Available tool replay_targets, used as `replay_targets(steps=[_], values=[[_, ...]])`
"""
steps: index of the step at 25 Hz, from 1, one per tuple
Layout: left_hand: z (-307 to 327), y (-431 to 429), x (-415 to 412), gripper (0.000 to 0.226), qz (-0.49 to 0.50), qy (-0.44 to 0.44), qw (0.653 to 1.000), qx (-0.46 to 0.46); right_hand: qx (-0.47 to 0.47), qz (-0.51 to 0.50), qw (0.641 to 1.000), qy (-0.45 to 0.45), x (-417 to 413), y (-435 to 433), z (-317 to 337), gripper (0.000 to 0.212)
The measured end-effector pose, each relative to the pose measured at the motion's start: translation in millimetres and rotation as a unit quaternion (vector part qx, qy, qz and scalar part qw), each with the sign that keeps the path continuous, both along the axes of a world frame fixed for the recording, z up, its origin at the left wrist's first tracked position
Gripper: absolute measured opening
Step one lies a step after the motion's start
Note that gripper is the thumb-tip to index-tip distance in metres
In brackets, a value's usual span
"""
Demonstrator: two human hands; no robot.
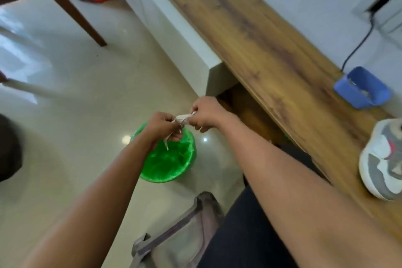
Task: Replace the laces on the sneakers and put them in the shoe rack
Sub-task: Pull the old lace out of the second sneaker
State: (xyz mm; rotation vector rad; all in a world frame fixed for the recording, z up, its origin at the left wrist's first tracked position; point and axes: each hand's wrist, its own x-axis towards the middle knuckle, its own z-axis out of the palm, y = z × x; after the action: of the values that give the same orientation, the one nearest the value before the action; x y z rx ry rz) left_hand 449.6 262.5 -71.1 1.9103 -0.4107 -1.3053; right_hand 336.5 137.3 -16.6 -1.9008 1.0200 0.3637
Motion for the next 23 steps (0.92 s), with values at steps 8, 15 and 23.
replay_targets(steps=[8,15,23], values=[[-102,71,30,0.006,0.157,-0.028,0.976,0.147,0.033,0.065,0.995,0.075,16,55,-86,0.056],[-123,81,33,0.014,0.171,-0.014,0.968,0.184,0.000,0.130,0.985,0.115,18,41,-76,0.036],[-59,19,33,0.008,0.121,-0.032,0.983,0.133,-0.066,0.133,0.985,0.088,2,-20,-12,0.019]])
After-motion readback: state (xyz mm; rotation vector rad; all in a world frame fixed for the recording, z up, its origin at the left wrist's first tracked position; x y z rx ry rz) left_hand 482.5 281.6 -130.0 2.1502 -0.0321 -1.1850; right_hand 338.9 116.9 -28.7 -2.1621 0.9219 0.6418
